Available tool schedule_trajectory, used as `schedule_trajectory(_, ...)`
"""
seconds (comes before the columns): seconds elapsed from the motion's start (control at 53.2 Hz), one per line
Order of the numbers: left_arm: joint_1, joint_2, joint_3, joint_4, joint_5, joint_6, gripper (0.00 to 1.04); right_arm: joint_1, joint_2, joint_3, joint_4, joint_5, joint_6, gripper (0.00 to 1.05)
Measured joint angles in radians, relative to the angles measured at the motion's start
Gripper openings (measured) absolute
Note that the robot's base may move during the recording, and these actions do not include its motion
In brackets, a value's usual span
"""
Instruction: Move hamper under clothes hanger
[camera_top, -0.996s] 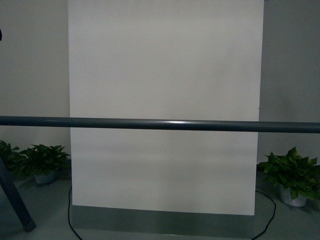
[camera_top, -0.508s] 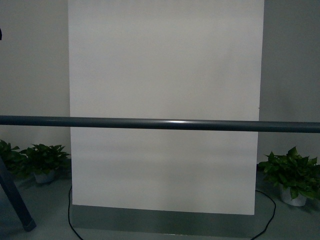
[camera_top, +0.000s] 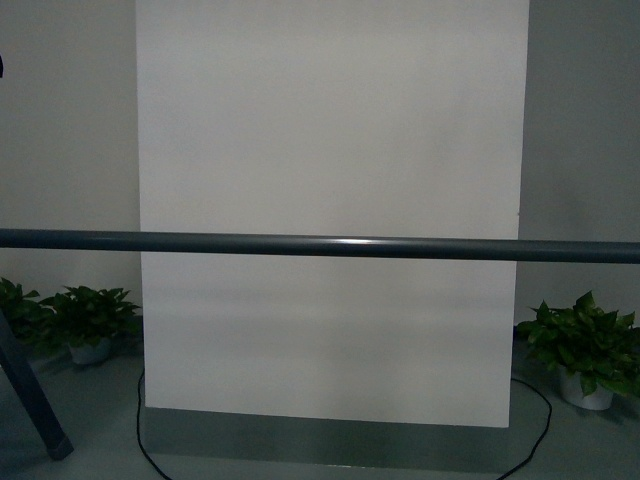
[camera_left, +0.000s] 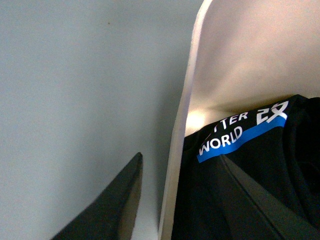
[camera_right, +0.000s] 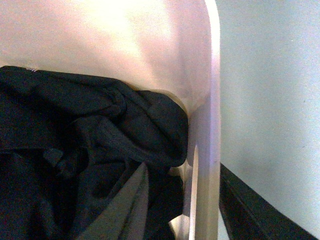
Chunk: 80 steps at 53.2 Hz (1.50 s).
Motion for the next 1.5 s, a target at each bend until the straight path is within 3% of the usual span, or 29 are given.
schedule_trajectory(0.113,-0.006,-0.064,-0.038,0.041,-0.016,0.025,0.68,-0.009,-0.042,-0.025,0.002,0.012,-0.006,0.60)
schedule_trajectory(0.376,-0.019,-0.295,-0.111,0.092,-0.025,0.051,1.00,-0.025,-0.250,-0.081,0.002,0.044,-0.045,0.93)
schedule_trajectory(0.451,-0.025,-0.368,-0.132,0.101,-0.026,0.061,0.99,-0.025,-0.324,-0.095,-0.005,0.044,-0.049,0.99)
schedule_trajectory(0.752,-0.064,-0.792,-0.222,0.074,-0.023,0.066,0.98,-0.025,-0.776,-0.141,-0.089,0.082,-0.115,0.97)
schedule_trajectory(0.996,-0.137,-1.083,-0.317,0.077,-0.076,0.094,0.98,0.048,-1.144,-0.244,-0.046,0.202,-0.145,0.97)
schedule_trajectory(1.09,-0.146,-1.215,-0.363,-0.066,-0.172,0.134,0.84,0.090,-1.258,-0.278,-0.037,0.232,-0.155,0.96)
schedule_trajectory(1.147,-0.122,-1.281,-0.428,-0.084,-0.159,0.147,0.73,0.086,-1.324,-0.286,-0.129,0.200,-0.178,0.85)
schedule_trajectory(1.353,-0.042,-1.368,-0.571,-0.074,-0.109,0.155,0.48,0.049,-1.380,-0.402,-0.137,0.167,-0.195,0.60)
schedule_trajectory(1.504,0.028,-1.476,-0.686,-0.062,-0.027,0.160,0.17,0.009,-1.471,-0.501,-0.121,0.128,-0.201,0.30)
